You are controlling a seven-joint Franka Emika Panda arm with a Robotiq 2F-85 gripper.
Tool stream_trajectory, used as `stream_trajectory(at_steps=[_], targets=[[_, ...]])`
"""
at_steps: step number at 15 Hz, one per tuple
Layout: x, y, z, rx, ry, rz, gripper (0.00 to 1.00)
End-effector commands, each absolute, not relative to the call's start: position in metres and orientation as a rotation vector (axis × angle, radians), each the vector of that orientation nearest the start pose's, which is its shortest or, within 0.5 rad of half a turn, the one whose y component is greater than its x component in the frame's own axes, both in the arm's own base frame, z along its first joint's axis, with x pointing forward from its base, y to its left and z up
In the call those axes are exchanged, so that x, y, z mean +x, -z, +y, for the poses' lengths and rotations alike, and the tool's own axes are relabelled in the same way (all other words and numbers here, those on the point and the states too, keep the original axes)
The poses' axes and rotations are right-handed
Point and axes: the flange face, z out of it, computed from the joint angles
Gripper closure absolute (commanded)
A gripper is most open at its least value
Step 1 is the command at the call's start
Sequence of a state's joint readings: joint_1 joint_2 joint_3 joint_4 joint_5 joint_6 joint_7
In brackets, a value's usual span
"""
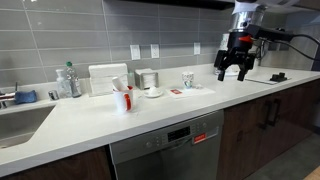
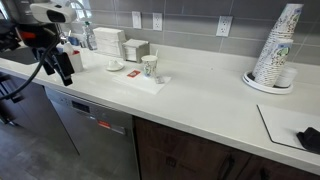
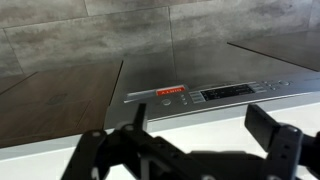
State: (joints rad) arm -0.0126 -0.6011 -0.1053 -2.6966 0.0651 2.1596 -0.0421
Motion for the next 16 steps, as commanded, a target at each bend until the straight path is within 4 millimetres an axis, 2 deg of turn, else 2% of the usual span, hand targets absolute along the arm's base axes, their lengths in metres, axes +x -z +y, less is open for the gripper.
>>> stream_trajectory(at_steps=[1,4,6,7,12,14,16], targets=[[0.356,-0.418,-0.038,-3.027,0.103,0.142,0.0],[0.356,-0.418,-0.038,-3.027,0.103,0.142,0.0],[0.379,-0.42,-0.021,-3.006,0.08,0.284,0.0],[0.393,-0.421,-0.011,-3.005,0.057,0.406,0.0],[0.47,-0.428,0.035,-2.963,-0.017,0.763,0.0],[0.504,-0.425,0.041,-2.928,-0.054,0.896,0.0],[0.538,-0.418,0.037,-2.879,-0.114,1.006,0.0]])
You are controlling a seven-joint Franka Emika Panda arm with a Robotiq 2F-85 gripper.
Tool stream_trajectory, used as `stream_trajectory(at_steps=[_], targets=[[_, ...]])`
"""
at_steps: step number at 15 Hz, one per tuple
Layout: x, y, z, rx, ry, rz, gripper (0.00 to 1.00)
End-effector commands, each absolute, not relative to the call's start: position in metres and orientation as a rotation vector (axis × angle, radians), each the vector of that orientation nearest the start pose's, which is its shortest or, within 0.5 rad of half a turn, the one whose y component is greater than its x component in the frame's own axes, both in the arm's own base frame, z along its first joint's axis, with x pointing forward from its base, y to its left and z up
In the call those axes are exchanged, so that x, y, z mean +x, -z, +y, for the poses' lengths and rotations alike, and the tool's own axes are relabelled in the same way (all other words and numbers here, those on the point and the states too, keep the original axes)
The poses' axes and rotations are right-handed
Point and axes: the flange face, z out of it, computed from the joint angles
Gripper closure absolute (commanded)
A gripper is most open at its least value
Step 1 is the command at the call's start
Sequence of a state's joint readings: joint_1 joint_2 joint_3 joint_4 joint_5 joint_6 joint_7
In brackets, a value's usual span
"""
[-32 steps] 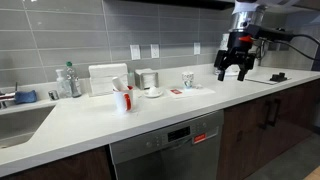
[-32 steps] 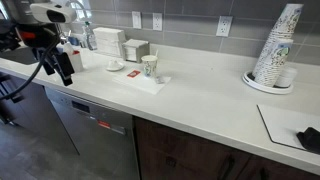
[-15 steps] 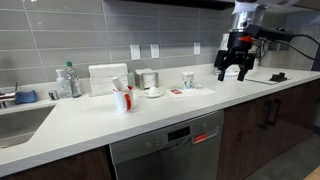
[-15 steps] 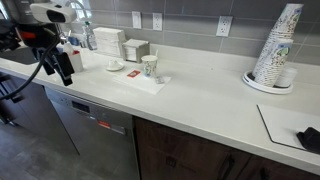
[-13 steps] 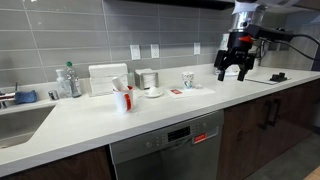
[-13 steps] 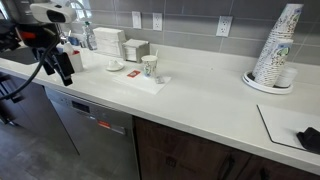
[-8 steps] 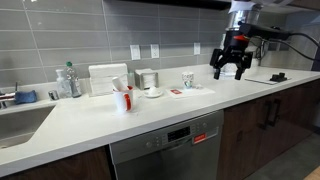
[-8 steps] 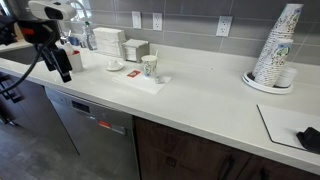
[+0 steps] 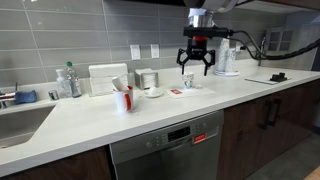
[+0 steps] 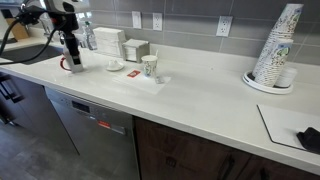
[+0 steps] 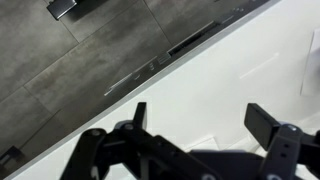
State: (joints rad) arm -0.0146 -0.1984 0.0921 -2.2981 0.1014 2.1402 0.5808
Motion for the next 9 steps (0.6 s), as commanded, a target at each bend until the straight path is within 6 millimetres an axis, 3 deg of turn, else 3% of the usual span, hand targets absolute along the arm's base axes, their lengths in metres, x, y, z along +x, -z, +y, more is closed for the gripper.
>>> stream_trajectory(at_steps=[1,4,9], targets=[[0.554,-0.413,0.033,-2.859,-0.145,1.062,0.0],[0.596,-0.4,0.02,-2.774,-0.273,1.179,0.0],[0.651,-0.39,0.015,-2.537,-0.477,1.254,0.0]])
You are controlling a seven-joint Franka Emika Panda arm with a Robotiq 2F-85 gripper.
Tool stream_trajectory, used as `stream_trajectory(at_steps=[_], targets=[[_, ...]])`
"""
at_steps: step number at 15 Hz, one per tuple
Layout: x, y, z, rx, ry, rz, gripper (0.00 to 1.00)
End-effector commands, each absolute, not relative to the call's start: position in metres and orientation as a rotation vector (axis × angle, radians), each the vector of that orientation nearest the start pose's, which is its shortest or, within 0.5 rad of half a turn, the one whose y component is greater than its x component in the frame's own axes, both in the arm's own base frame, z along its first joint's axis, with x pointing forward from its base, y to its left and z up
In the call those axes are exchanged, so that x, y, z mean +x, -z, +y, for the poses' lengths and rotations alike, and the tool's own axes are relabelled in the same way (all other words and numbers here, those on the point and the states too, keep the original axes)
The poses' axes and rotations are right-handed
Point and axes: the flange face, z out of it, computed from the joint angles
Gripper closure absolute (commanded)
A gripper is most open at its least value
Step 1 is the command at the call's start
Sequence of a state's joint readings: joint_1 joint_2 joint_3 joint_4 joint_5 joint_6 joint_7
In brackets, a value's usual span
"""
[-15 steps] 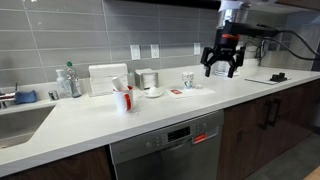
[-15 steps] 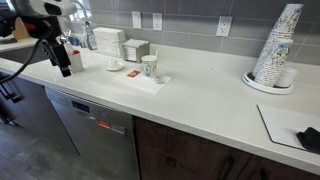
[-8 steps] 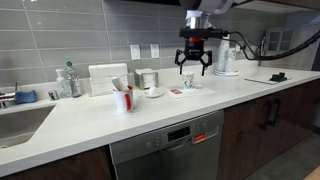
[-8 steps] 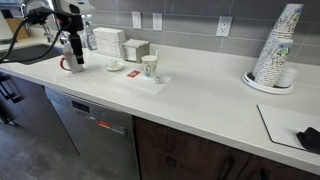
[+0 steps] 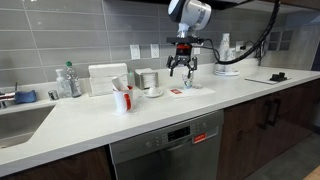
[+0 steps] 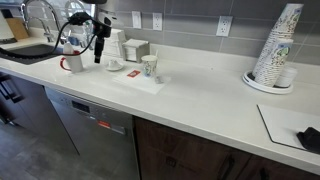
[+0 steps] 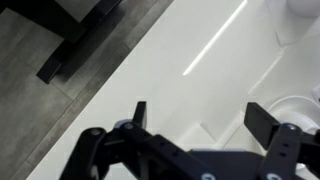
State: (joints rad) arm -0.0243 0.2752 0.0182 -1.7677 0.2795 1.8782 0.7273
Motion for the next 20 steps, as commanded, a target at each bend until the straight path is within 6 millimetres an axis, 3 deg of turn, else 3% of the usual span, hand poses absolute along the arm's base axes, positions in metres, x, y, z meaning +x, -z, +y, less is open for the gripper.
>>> stream_trajectory(at_steps=[1,2,5,10,16,20], targets=[[0.656,-0.393,0.012,-2.485,-0.503,1.285,0.0],[0.637,-0.395,0.016,-2.576,-0.427,1.241,0.0],[0.653,-0.392,0.013,-2.52,-0.459,1.266,0.0],[0.655,-0.393,0.013,-2.514,-0.458,1.27,0.0],[0.692,-0.368,0.01,-2.382,-0.517,1.315,0.0],[0.715,-0.348,-0.007,-2.292,-0.579,1.382,0.0]])
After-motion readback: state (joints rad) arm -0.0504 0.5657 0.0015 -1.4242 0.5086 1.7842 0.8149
